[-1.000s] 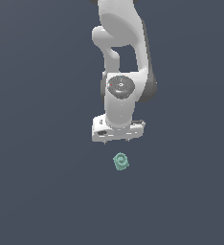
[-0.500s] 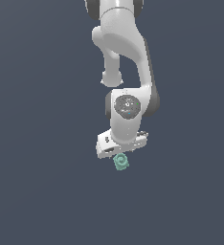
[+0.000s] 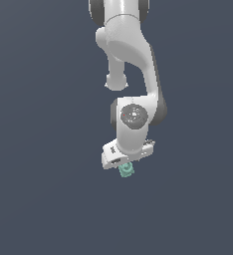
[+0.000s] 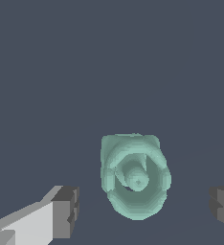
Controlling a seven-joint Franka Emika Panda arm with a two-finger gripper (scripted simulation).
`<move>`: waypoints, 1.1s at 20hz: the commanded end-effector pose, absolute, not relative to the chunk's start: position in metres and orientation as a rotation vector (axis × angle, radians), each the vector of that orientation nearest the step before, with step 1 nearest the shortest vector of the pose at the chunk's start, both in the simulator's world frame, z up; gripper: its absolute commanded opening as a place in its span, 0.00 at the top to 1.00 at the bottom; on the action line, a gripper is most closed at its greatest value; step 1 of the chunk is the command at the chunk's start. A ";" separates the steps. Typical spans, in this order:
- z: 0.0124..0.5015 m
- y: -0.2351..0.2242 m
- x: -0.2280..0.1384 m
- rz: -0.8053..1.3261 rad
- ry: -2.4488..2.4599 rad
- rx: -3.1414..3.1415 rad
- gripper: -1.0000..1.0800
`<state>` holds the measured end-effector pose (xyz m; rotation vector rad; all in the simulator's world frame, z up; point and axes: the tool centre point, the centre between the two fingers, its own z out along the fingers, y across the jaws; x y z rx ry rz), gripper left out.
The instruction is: Pick up the object and move it to a goal position.
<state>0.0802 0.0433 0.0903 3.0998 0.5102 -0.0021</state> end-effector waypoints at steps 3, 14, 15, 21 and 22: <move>0.081 0.043 0.080 -0.002 0.511 3.100 0.04; 0.040 0.043 0.081 0.000 0.516 3.099 0.04; 0.040 0.043 0.081 0.000 0.516 3.099 0.04; 0.040 0.043 0.081 0.000 0.516 3.099 1.00; 0.040 0.043 0.081 0.000 0.516 3.099 1.00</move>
